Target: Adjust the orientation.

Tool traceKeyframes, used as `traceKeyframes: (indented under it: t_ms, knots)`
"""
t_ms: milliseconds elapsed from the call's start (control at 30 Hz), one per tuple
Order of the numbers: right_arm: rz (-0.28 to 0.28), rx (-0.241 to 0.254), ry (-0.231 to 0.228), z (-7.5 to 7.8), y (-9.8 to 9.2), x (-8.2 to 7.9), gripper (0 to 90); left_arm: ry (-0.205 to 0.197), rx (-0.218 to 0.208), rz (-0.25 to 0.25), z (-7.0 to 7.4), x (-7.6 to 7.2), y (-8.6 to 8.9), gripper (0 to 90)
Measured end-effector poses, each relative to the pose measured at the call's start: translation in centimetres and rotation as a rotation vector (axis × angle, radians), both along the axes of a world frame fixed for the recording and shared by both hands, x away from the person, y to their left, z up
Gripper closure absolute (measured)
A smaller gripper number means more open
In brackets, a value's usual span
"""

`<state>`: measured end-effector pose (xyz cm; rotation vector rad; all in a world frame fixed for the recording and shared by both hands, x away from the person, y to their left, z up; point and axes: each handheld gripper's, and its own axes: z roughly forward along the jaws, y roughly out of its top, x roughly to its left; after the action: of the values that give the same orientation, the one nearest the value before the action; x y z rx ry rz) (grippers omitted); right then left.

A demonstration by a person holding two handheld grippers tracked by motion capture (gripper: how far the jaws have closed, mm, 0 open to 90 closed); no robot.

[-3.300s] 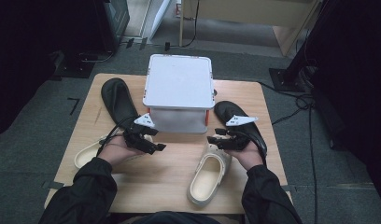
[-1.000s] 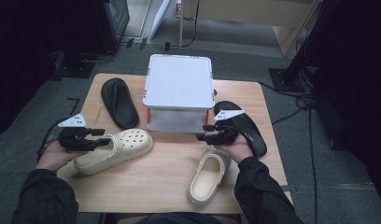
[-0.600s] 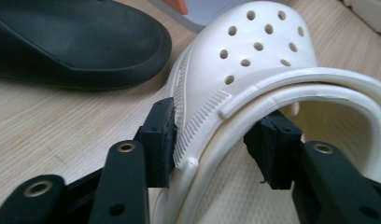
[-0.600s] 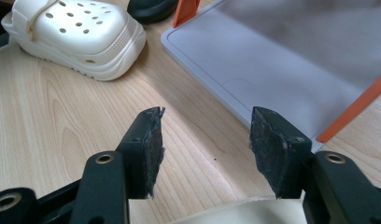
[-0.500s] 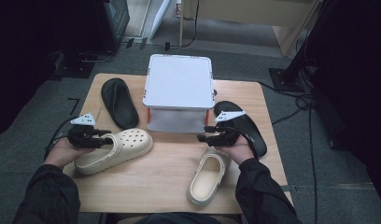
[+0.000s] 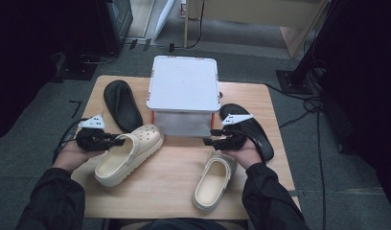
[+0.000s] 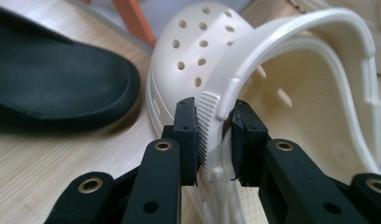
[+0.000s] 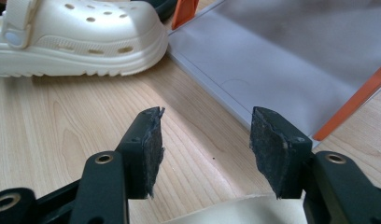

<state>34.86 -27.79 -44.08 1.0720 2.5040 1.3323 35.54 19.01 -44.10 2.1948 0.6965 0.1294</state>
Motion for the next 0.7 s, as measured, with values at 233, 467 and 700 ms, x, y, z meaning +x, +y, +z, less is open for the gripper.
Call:
traceKeyframes:
  t_ms: [233, 467, 700]
  knots:
    - [0.002, 0.001, -0.003, 0.0, 0.0, 0.0, 44.4, 0.033, -0.074, -0.009, 0.8, -0.3, -0.5, 76.2]
    - [0.004, -0.003, -0.001, -0.1, 0.2, 0.0, 44.5, -0.005, -0.082, -0.023, 1.7, -0.5, -2.2, 76.7]
    - [0.0, -0.003, 0.001, -0.1, 0.1, 0.0, 44.5, -0.059, -0.108, -0.015, 2.6, -0.5, -3.8, 78.0]
